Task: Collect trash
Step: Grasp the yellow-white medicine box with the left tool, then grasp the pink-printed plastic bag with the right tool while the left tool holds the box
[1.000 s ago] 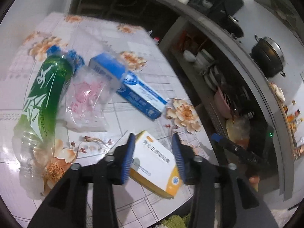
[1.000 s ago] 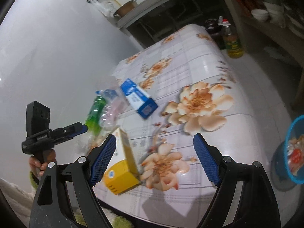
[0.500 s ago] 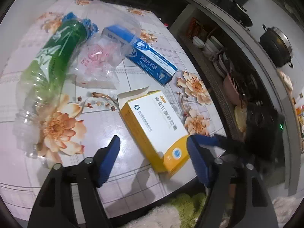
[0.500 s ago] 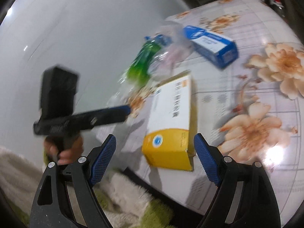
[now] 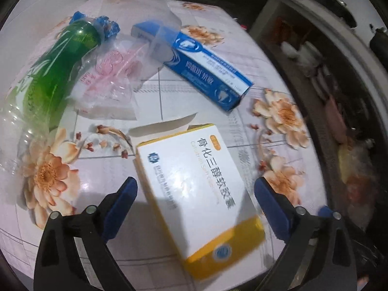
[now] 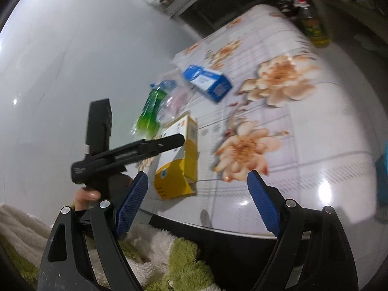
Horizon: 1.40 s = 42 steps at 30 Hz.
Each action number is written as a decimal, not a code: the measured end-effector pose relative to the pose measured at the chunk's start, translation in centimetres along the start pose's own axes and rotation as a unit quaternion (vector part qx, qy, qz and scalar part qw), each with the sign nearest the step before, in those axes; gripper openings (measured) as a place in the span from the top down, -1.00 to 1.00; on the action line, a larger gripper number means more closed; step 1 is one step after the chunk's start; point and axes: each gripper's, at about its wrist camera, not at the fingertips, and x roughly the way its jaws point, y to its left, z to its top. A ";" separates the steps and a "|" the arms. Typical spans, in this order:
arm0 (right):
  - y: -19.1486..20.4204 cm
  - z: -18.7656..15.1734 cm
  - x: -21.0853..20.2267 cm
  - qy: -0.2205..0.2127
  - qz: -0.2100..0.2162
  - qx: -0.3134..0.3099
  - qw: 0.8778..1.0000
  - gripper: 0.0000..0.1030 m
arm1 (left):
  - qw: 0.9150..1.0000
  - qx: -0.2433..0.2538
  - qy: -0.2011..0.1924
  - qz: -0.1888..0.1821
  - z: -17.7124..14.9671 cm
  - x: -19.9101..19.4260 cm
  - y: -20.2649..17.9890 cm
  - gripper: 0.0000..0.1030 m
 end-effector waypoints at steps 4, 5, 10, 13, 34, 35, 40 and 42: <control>-0.7 0.1 -0.7 -0.014 -0.017 0.016 1.000 -0.57 | 0.998 0.043 -0.025 0.038 -0.8 0.7 -1.4 -0.84; -0.7 0.3 -0.7 -0.017 -0.023 0.016 0.999 -0.56 | 0.997 0.060 -0.032 0.042 -1.1 0.7 -1.7 -0.84; -0.2 2.0 -0.5 -0.030 -0.022 0.019 0.999 -0.56 | 0.994 0.089 -0.050 0.026 -2.8 -0.3 -0.8 -0.70; 0.6 3.7 0.9 -0.028 0.008 0.030 0.999 -0.56 | 0.994 0.092 -0.055 0.025 -3.8 -1.2 -0.1 -0.63; 6.3 11.2 22.8 0.120 0.009 0.098 0.988 -0.11 | 0.995 0.068 -0.073 0.006 -9.5 -5.0 5.3 -0.60; 6.3 11.1 23.1 0.123 0.008 0.100 0.987 -0.02 | 0.995 0.068 -0.073 0.005 -9.6 -5.1 5.3 -0.60; 6.5 10.6 24.1 0.139 0.008 0.094 0.986 0.56 | 0.995 0.070 -0.075 0.002 -9.8 -5.2 5.3 -0.60; 6.9 10.4 23.7 0.140 0.014 0.083 0.987 0.59 | 0.995 0.071 -0.076 0.002 -9.9 -5.3 5.4 -0.60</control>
